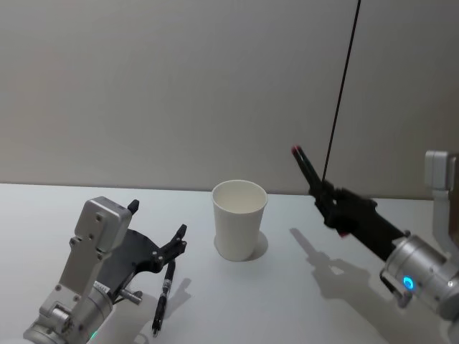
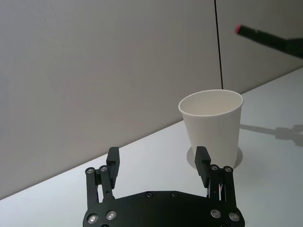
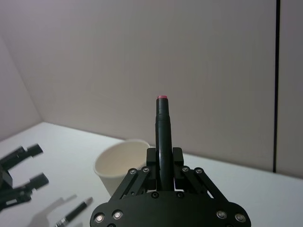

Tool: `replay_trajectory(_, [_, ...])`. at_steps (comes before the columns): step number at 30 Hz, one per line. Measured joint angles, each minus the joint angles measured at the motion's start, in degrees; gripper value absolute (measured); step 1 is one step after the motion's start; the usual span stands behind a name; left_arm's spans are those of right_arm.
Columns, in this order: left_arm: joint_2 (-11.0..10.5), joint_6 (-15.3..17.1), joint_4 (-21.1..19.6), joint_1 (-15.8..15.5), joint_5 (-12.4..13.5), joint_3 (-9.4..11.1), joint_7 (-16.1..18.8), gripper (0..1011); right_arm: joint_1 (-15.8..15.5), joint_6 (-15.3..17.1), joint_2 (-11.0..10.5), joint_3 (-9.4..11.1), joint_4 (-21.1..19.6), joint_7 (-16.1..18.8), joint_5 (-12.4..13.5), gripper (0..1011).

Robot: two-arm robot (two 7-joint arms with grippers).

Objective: Place the pen into the pen holder.

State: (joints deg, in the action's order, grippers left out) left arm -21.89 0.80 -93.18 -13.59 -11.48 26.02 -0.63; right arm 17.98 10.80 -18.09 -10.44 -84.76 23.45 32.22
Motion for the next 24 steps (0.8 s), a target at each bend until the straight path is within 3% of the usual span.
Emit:
replay_trajectory(10, [0.0,0.0,0.0,0.0,0.0,0.0,0.0,1002,5.34,-4.22,2.18,-0.55,4.87,5.89,3.37,197])
replay_trajectory(24, [0.0,0.0,0.0,0.0,0.0,0.0,0.0,1001,10.1,-7.43,4.54,-3.35,11.56,9.96,4.42,197])
